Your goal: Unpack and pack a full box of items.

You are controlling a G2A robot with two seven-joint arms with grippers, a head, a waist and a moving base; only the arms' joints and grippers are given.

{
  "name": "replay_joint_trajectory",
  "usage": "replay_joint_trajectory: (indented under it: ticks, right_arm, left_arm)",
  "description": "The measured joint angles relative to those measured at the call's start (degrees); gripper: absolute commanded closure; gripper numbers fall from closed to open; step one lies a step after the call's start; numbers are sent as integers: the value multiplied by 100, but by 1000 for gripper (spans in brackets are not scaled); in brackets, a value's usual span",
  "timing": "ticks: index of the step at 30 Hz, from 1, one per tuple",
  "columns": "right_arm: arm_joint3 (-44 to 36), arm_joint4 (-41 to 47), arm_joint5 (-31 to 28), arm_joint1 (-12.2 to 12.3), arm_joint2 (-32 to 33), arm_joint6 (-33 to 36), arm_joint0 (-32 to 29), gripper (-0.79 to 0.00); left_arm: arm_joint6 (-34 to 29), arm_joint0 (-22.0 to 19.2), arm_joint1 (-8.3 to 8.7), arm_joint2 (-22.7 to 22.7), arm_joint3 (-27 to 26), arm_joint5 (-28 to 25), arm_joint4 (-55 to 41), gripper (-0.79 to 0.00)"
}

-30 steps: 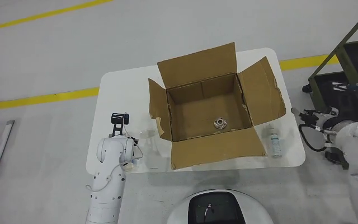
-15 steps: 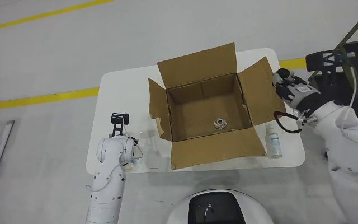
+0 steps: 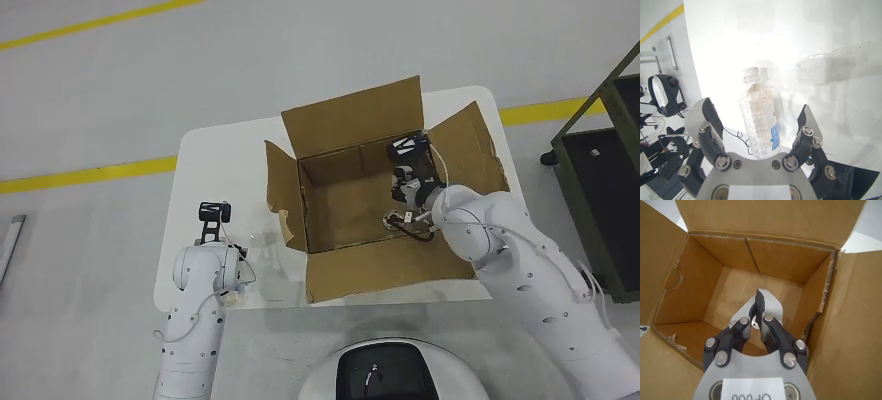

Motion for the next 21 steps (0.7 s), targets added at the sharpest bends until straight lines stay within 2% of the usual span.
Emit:
replay_joint_trajectory:
  ticks: [3, 16, 19, 21]
  right_arm:
    - [228, -5, -166, -8, -4, -98, 63, 0]
    - [191, -78, -242, -8, -76, -82, 107, 0]
    - [168, -485, -70, -69, -317, 232, 482, 0]
    - [289, -768, 127, -131, -566, 724, 859, 0]
  left_arm:
    - [0, 0, 0, 0, 0, 0, 0, -785]
    - [0, 0, 0, 0, 0, 0, 0, -785]
    - [0, 0, 0, 0, 0, 0, 0, -785]
    - [0, 0, 0, 0, 0, 0, 0, -785]
